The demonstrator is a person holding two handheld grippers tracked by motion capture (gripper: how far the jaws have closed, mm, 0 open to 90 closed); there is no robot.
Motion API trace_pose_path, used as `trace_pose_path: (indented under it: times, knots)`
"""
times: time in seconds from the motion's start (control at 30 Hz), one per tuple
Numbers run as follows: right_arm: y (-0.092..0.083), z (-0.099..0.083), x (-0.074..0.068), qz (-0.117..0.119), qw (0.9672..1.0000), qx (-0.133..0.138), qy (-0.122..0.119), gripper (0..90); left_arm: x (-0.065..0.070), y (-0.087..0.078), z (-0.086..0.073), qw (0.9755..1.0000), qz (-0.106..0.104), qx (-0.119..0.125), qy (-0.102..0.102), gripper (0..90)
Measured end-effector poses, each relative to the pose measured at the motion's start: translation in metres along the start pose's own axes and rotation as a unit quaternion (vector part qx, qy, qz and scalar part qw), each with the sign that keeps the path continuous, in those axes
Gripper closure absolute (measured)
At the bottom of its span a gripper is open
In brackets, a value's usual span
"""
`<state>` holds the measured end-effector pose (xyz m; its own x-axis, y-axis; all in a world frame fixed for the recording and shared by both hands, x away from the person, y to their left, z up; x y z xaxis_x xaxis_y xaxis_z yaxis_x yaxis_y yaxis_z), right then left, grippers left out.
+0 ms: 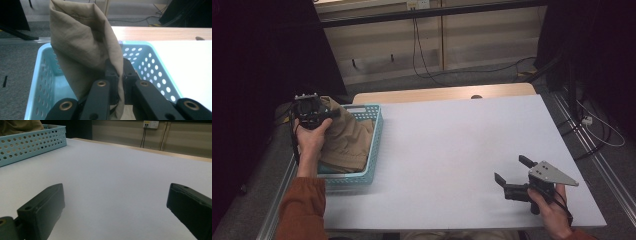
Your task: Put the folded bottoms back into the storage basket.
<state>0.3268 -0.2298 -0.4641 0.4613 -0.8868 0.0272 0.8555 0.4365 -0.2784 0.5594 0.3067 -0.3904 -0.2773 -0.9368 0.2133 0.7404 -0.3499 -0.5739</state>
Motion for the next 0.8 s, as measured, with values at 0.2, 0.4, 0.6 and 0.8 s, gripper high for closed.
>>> trace_pose_path:
  times: [0.2,0.4,0.6,0.8]
  knots:
    - [0.000,0.000,0.001,0.000,1.0000,0.001,0.001,1.5,-0.011,0.002,-0.004,0.9996,0.020,-0.018,0.007,86.7]
    - [0.000,0.000,0.001,-0.001,1.0000,0.001,0.003,1.5,-0.027,0.002,-0.010,0.9993,0.027,-0.025,-0.011,86.7]
    - [0.000,-0.001,0.001,-0.001,1.0000,-0.001,0.003,1.5,-0.041,-0.001,-0.013,0.9986,0.044,-0.028,-0.014,86.6]
    - [0.000,-0.001,0.001,-0.001,1.0000,0.000,0.002,1.5,-0.045,-0.001,-0.018,0.9986,0.030,-0.034,-0.027,86.5]
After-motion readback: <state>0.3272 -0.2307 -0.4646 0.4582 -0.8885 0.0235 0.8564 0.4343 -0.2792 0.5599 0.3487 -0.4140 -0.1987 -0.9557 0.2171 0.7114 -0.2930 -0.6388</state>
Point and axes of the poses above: each handheld gripper's, and its own axes: y roughly forward along the jaws, z roughly out of its top, x roughly to its right, the point moved 7 cm from there along y, roughly forward along the jaws, and after that the axes turned 3 degrees about -y, right-handed, at the moved point
